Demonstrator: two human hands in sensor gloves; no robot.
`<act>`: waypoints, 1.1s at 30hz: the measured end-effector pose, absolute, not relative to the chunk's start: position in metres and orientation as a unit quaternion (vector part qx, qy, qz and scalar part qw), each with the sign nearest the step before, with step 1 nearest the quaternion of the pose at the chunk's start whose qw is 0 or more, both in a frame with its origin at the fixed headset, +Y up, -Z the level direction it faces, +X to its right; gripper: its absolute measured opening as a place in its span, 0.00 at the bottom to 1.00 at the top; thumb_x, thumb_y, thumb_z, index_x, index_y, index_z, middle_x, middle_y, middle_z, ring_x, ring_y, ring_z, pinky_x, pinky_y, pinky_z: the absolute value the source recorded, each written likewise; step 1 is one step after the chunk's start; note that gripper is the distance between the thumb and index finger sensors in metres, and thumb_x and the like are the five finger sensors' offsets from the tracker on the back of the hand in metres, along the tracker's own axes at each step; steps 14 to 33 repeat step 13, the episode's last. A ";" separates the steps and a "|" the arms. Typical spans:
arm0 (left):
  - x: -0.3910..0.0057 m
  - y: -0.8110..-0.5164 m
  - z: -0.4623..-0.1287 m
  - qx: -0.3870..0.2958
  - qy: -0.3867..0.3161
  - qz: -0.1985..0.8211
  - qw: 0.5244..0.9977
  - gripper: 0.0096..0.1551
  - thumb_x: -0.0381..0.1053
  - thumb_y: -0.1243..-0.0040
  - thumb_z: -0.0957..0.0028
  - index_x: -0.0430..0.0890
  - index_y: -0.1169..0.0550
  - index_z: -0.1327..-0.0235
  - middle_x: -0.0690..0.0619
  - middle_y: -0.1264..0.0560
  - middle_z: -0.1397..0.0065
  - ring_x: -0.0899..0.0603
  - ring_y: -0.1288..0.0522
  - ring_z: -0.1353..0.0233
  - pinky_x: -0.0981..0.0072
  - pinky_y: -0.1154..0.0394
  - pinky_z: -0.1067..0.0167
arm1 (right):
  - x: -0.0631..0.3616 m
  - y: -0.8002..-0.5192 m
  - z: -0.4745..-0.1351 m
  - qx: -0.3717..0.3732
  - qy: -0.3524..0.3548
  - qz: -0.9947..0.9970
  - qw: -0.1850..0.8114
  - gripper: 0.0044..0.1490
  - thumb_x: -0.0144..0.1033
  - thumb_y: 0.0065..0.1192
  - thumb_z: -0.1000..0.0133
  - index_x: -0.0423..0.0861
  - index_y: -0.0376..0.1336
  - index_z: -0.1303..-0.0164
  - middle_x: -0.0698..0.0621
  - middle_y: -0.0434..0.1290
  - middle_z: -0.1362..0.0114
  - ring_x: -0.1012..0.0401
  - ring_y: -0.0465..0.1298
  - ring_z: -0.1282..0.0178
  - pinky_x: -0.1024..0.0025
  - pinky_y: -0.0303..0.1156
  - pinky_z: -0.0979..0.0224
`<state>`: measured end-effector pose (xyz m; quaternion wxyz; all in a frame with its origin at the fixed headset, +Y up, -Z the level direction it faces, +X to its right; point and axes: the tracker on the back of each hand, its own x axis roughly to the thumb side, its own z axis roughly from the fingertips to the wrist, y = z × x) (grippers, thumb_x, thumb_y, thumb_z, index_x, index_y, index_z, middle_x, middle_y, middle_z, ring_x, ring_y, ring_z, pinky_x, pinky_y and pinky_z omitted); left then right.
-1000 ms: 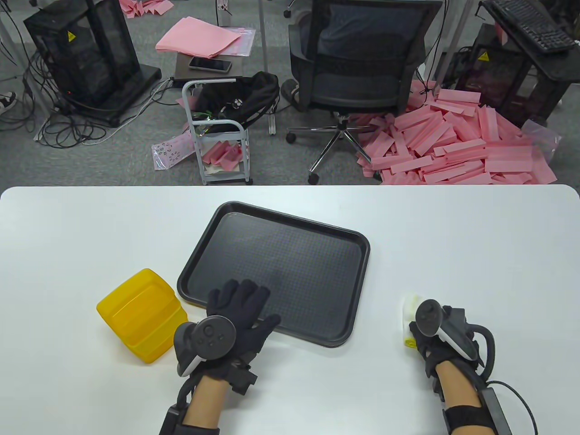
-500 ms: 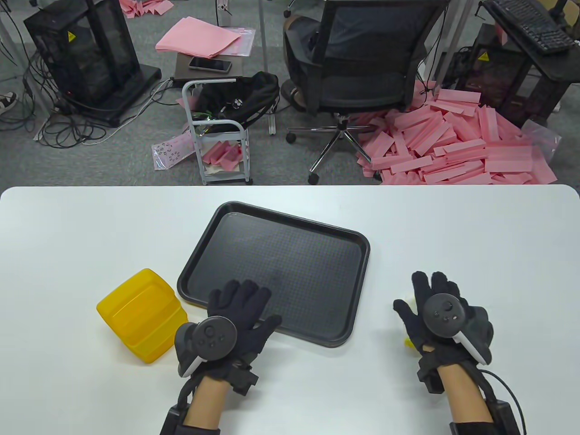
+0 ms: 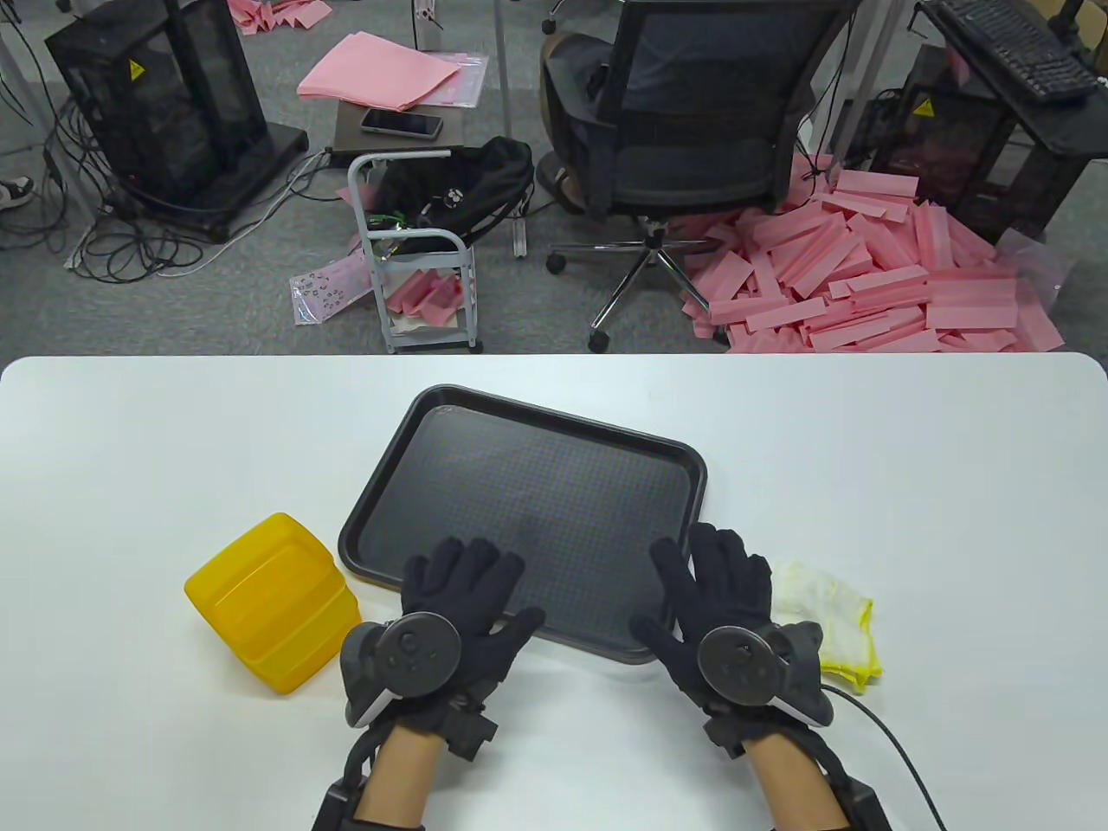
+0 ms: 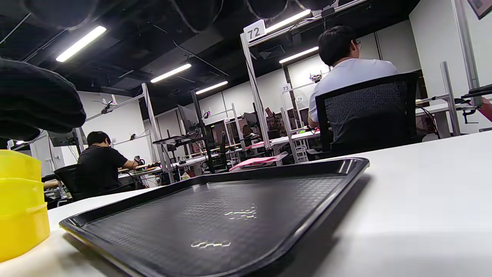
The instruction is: Wipe plastic food containers with dish cloth
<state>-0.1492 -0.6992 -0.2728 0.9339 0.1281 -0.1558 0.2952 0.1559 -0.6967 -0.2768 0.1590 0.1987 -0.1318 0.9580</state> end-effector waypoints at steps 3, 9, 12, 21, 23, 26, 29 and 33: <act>-0.148 -0.700 -0.273 0.127 -0.157 0.292 0.935 0.42 0.75 0.46 0.49 0.56 0.25 0.24 0.43 0.32 0.18 0.29 0.42 0.17 0.26 0.53 0.25 | 0.156 -0.696 -0.278 0.198 -0.132 0.958 0.157 0.53 0.72 0.42 0.40 0.50 0.44 0.11 0.36 0.41 0.10 0.35 0.44 0.16 0.25 0.45 0.24; -0.148 -0.699 -0.273 0.126 -0.155 0.296 0.934 0.42 0.74 0.46 0.49 0.56 0.24 0.24 0.43 0.32 0.18 0.28 0.42 0.17 0.26 0.53 0.25 | 0.157 -0.696 -0.279 0.194 -0.132 0.957 0.168 0.53 0.72 0.42 0.40 0.49 0.45 0.12 0.36 0.41 0.10 0.35 0.43 0.16 0.25 0.45 0.24; -0.146 -0.700 -0.272 0.124 -0.157 0.289 0.936 0.42 0.75 0.46 0.49 0.56 0.25 0.24 0.43 0.32 0.18 0.29 0.42 0.17 0.26 0.53 0.25 | 0.156 -0.695 -0.277 0.194 -0.137 0.958 0.162 0.53 0.72 0.43 0.40 0.49 0.46 0.12 0.36 0.41 0.10 0.35 0.44 0.16 0.24 0.46 0.25; -0.145 -0.700 -0.272 0.123 -0.158 0.289 0.936 0.42 0.75 0.46 0.49 0.56 0.24 0.24 0.43 0.32 0.18 0.28 0.42 0.17 0.26 0.53 0.25 | 0.156 -0.695 -0.277 0.193 -0.136 0.959 0.160 0.52 0.71 0.43 0.40 0.49 0.46 0.12 0.36 0.41 0.10 0.35 0.44 0.16 0.25 0.46 0.24; -0.145 -0.700 -0.272 0.123 -0.158 0.289 0.936 0.42 0.75 0.46 0.49 0.56 0.24 0.24 0.43 0.32 0.18 0.28 0.42 0.17 0.26 0.53 0.25 | 0.156 -0.695 -0.277 0.193 -0.136 0.959 0.160 0.52 0.71 0.43 0.40 0.49 0.46 0.12 0.36 0.41 0.10 0.35 0.44 0.16 0.25 0.46 0.24; -0.145 -0.700 -0.272 0.123 -0.158 0.289 0.936 0.42 0.75 0.46 0.49 0.56 0.24 0.24 0.43 0.32 0.18 0.28 0.42 0.17 0.26 0.53 0.25 | 0.156 -0.695 -0.277 0.193 -0.136 0.959 0.160 0.52 0.71 0.43 0.40 0.49 0.46 0.12 0.36 0.41 0.10 0.35 0.44 0.16 0.25 0.46 0.24; -0.145 -0.700 -0.272 0.123 -0.158 0.289 0.936 0.42 0.75 0.46 0.49 0.56 0.24 0.24 0.43 0.32 0.18 0.28 0.42 0.17 0.26 0.53 0.25 | 0.156 -0.695 -0.277 0.193 -0.136 0.959 0.160 0.52 0.71 0.43 0.40 0.49 0.46 0.12 0.36 0.41 0.10 0.35 0.44 0.16 0.25 0.46 0.24; -0.145 -0.700 -0.272 0.123 -0.158 0.289 0.936 0.42 0.75 0.46 0.49 0.56 0.24 0.24 0.43 0.32 0.18 0.28 0.42 0.17 0.26 0.53 0.25 | 0.156 -0.695 -0.277 0.193 -0.136 0.959 0.160 0.52 0.71 0.43 0.40 0.49 0.46 0.12 0.36 0.41 0.10 0.35 0.44 0.16 0.25 0.46 0.24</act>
